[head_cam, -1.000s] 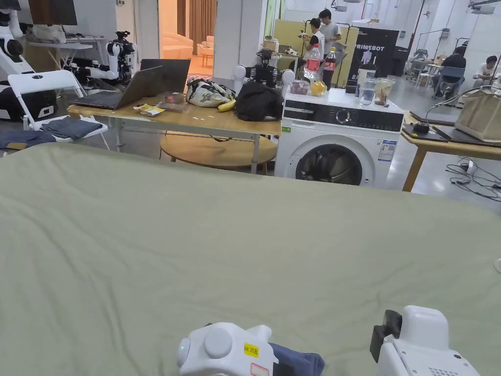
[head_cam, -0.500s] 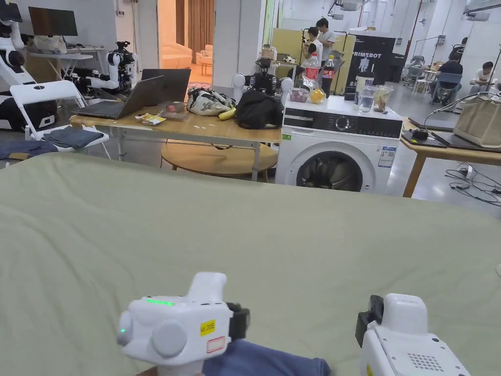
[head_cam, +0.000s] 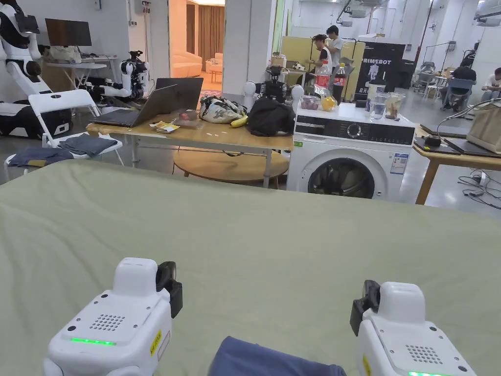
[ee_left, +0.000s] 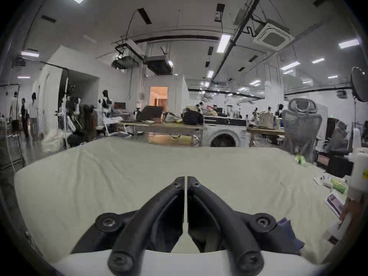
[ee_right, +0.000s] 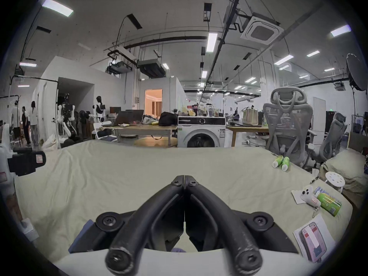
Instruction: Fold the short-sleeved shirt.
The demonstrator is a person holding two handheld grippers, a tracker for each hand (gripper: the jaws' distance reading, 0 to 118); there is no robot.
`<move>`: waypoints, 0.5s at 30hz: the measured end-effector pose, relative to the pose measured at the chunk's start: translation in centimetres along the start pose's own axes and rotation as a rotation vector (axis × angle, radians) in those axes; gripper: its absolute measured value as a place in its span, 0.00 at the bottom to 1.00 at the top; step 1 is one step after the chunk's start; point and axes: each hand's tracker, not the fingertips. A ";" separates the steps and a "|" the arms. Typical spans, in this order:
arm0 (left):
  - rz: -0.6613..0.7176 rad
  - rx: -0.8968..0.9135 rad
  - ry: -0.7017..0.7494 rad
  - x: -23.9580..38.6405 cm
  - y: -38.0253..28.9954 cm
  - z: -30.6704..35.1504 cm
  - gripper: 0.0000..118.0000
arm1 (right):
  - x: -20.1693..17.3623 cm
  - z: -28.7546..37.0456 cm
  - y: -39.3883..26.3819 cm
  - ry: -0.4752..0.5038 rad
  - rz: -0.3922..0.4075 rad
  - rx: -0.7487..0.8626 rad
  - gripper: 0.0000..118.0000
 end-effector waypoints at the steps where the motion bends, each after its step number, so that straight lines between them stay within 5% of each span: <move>1: 0.001 -0.005 -0.001 0.0 -0.1 0.1 0.00 | 0.0 0.3 -0.3 0.013 0.009 -0.042 0.00; 11: -0.010 -0.093 -0.078 0.3 -2.4 0.2 0.00 | -2.2 -2.1 -8.0 0.155 0.042 -0.516 0.00; 15: 0.036 -0.189 -0.117 -0.4 -3.5 0.0 0.00 | -2.6 -4.4 -10.1 0.121 0.032 -0.599 0.00</move>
